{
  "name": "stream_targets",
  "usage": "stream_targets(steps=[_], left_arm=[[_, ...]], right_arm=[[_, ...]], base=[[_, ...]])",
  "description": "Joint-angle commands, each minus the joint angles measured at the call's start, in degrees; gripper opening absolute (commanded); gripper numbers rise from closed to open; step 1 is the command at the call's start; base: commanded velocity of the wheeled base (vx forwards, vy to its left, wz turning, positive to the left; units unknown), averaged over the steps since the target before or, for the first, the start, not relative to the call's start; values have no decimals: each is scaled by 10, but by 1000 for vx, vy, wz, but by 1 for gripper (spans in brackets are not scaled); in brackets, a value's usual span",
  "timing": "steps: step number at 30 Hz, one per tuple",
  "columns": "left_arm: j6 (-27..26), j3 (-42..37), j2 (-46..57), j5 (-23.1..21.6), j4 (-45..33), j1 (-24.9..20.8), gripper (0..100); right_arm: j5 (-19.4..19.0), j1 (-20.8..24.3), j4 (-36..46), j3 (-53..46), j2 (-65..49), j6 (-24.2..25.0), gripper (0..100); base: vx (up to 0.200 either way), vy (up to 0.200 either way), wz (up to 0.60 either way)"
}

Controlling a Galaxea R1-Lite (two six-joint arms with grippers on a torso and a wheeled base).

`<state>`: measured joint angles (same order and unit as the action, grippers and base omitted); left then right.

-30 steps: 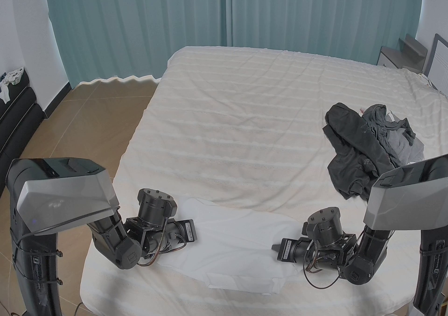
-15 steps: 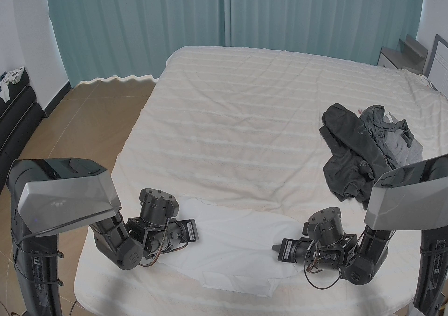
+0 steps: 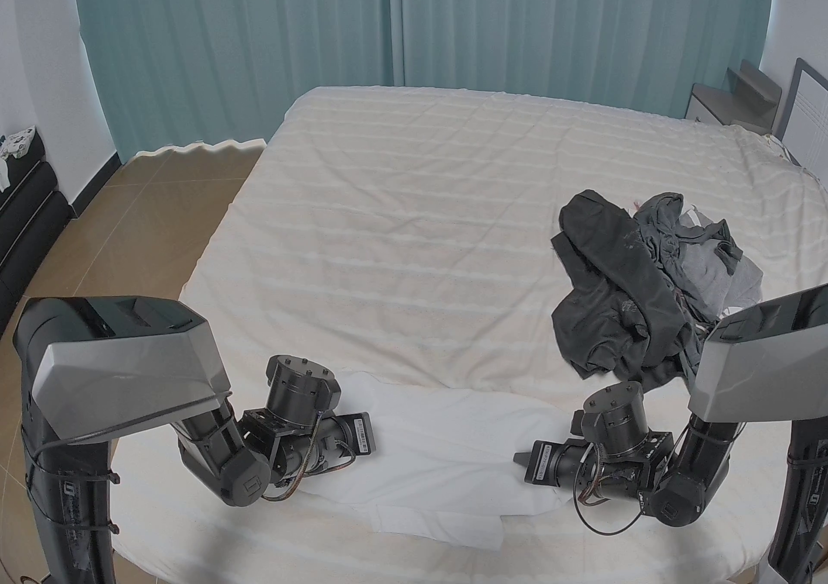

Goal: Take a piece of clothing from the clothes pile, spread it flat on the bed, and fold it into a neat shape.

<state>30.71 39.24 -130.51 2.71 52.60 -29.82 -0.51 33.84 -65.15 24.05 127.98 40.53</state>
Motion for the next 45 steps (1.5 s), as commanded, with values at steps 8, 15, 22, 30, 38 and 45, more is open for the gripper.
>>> stream_targets(steps=[8,15,22,30,38,45], left_arm=[[3,-18,12,7,0,-15,0],[4,-27,17,11,0,-16,0],[5,-35,18,11,0,-19,0],[12,-44,13,21,0,-21,0],[29,-51,11,34,11,-34,0],[29,-50,8,35,15,-35,0]], right_arm=[[0,-1,-2,-15,-11,2,0],[-1,-1,-2,-15,-10,2,0],[-1,0,-2,-15,-10,2,0],[-1,2,-1,-16,-5,0,0],[-1,4,0,-16,-2,0,0],[-1,4,-1,-16,1,0,0]], base=[[0,-200,0],[0,-200,0],[0,-200,0],[0,-125,0],[0,0,0],[0,0,0]])
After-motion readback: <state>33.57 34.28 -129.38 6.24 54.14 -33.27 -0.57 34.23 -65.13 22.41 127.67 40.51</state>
